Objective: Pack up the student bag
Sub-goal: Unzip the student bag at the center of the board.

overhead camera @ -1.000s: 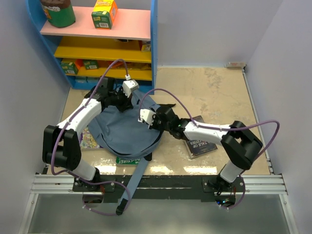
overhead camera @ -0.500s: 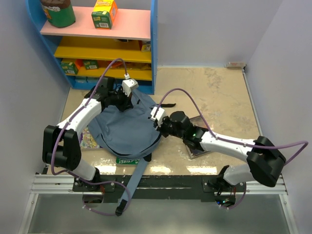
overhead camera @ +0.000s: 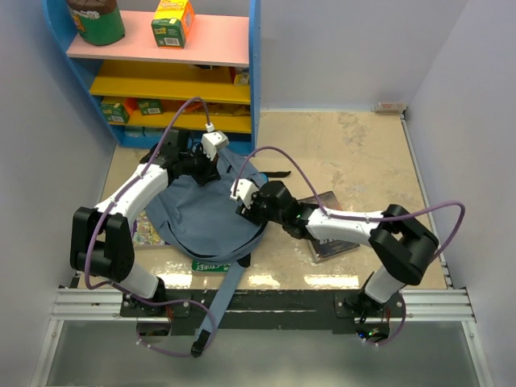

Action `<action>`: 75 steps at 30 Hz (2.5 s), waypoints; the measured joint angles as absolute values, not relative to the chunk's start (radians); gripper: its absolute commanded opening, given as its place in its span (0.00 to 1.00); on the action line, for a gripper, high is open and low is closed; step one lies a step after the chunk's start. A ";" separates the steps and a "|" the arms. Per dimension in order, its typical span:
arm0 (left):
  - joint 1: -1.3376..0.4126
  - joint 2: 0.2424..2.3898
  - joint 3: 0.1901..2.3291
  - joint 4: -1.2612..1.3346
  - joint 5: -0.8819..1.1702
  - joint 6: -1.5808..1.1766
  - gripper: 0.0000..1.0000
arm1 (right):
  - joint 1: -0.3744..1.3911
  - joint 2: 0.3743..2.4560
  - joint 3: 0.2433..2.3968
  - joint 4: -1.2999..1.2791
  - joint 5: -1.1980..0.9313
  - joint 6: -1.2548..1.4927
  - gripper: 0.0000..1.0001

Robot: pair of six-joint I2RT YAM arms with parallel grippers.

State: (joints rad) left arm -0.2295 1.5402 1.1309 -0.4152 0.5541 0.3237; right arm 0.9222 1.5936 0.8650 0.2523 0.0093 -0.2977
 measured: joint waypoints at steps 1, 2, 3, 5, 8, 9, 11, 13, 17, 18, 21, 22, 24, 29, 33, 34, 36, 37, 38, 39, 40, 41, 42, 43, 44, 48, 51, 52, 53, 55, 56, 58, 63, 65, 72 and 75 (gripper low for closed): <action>-0.229 1.541 1.131 -0.416 0.554 0.324 0.00 | 0.920 1.613 0.872 0.256 0.017 -0.311 0.54; -0.229 1.540 1.131 -0.416 0.554 0.324 0.00 | 0.917 1.627 0.875 0.261 0.029 -0.322 0.54; -0.229 1.540 1.131 -0.416 0.554 0.324 0.00 | 0.915 1.637 0.876 0.266 0.043 -0.332 0.54; -0.229 1.540 1.131 -0.416 0.554 0.324 0.00 | 0.908 1.653 0.876 0.279 0.069 -0.346 0.52; -0.229 1.540 1.131 -0.416 0.554 0.324 0.00 | 0.902 1.670 0.877 0.305 0.104 -0.361 0.51; -0.229 1.540 1.131 -0.416 0.554 0.324 0.00 | 0.899 1.676 0.878 0.315 0.117 -0.364 0.51; -0.229 1.538 1.131 -0.418 0.555 0.324 0.00 | 0.894 1.691 0.883 0.331 0.126 -0.368 0.49; -0.229 1.537 1.131 -0.418 0.555 0.324 0.00 | 0.889 1.705 0.890 0.342 0.130 -0.369 0.44; -0.229 1.537 1.127 -0.417 0.556 0.324 0.00 | 0.875 1.738 0.916 0.347 0.128 -0.368 0.37; -0.229 1.537 1.126 -0.416 0.555 0.324 0.00 | 0.873 1.747 0.924 0.347 0.128 -0.368 0.34; -0.229 1.537 1.123 -0.416 0.556 0.325 0.00 | 0.867 1.774 0.952 0.344 0.129 -0.366 0.21; -0.229 1.536 1.122 -0.416 0.555 0.324 0.00 | 0.865 1.781 0.963 0.339 0.129 -0.365 0.17; -0.229 1.536 1.121 -0.416 0.555 0.324 0.00 | 0.862 1.791 0.981 0.325 0.132 -0.362 0.06; -0.229 1.537 1.120 -0.416 0.555 0.324 0.00 | 0.856 1.794 0.999 0.303 0.137 -0.352 0.00; -0.229 1.537 1.119 -0.416 0.555 0.324 0.00 | 0.856 1.786 0.998 0.298 0.139 -0.343 0.00; -0.229 1.537 1.119 -0.416 0.555 0.325 0.00 | 0.856 1.781 0.996 0.297 0.139 -0.340 0.00; -0.229 1.536 1.119 -0.416 0.555 0.325 0.00 | 0.856 1.764 0.990 0.295 0.139 -0.332 0.00; -0.229 1.536 1.119 -0.416 0.555 0.324 0.00 | 0.856 1.753 0.987 0.293 0.139 -0.327 0.00; -0.229 1.536 1.119 -0.416 0.555 0.325 0.00 | 0.856 1.739 0.982 0.293 0.138 -0.321 0.00; -0.229 1.536 1.119 -0.415 0.555 0.324 0.00 | 0.856 1.724 0.974 0.294 0.137 -0.313 0.00; -0.229 1.536 1.119 -0.415 0.555 0.324 0.00 | 0.856 1.707 0.965 0.295 0.135 -0.306 0.00; -0.229 1.536 1.119 -0.415 0.554 0.324 0.00 | 0.856 1.687 0.953 0.296 0.131 -0.295 0.00; -0.229 1.536 1.119 -0.414 0.554 0.324 0.00 | 0.856 1.666 0.939 0.298 0.124 -0.283 0.00; -0.229 1.536 1.118 -0.413 0.554 0.324 0.00 | 0.856 1.645 0.924 0.299 0.115 -0.271 0.00; -0.229 1.535 1.117 -0.412 0.553 0.324 0.00 | 0.856 1.623 0.908 0.300 0.110 -0.256 0.00; -0.229 1.532 1.114 -0.408 0.550 0.324 0.00 | 0.857 1.538 0.834 0.303 0.090 -0.197 0.00; -0.229 1.532 1.114 -0.408 0.549 0.324 0.00 | 0.863 1.483 0.786 0.304 0.083 -0.149 0.00; -0.229 1.532 1.114 -0.408 0.549 0.324 0.00 | 0.865 1.473 0.776 0.305 0.082 -0.137 0.00; -0.229 1.532 1.114 -0.408 0.549 0.324 0.00 | 0.869 1.462 0.766 0.306 0.082 -0.122 0.00; -0.229 1.531 1.114 -0.408 0.545 0.322 0.00 | 0.878 1.444 0.748 0.308 0.079 -0.094 0.00; -0.229 1.531 1.114 -0.408 0.543 0.320 0.00 | 0.883 1.437 0.739 0.308 0.078 -0.082 0.00; -0.229 1.529 1.114 -0.408 0.537 0.312 0.00 | 0.894 1.427 0.724 0.311 0.078 -0.059 0.00; -0.229 1.521 1.114 -0.410 0.516 0.290 0.00 | 0.951 1.398 0.684 0.316 0.096 0.006 0.00; -0.229 1.521 1.114 -0.410 0.505 0.280 0.00 | 0.979 1.374 0.665 0.320 0.112 0.036 0.00; -0.229 1.521 1.114 -0.405 0.466 0.251 0.00 | 1.085 1.264 0.625 0.306 0.152 0.134 0.00; -0.229 1.521 1.114 -0.402 0.456 0.241 0.00 | 1.126 1.234 0.622 0.300 0.159 0.170 0.00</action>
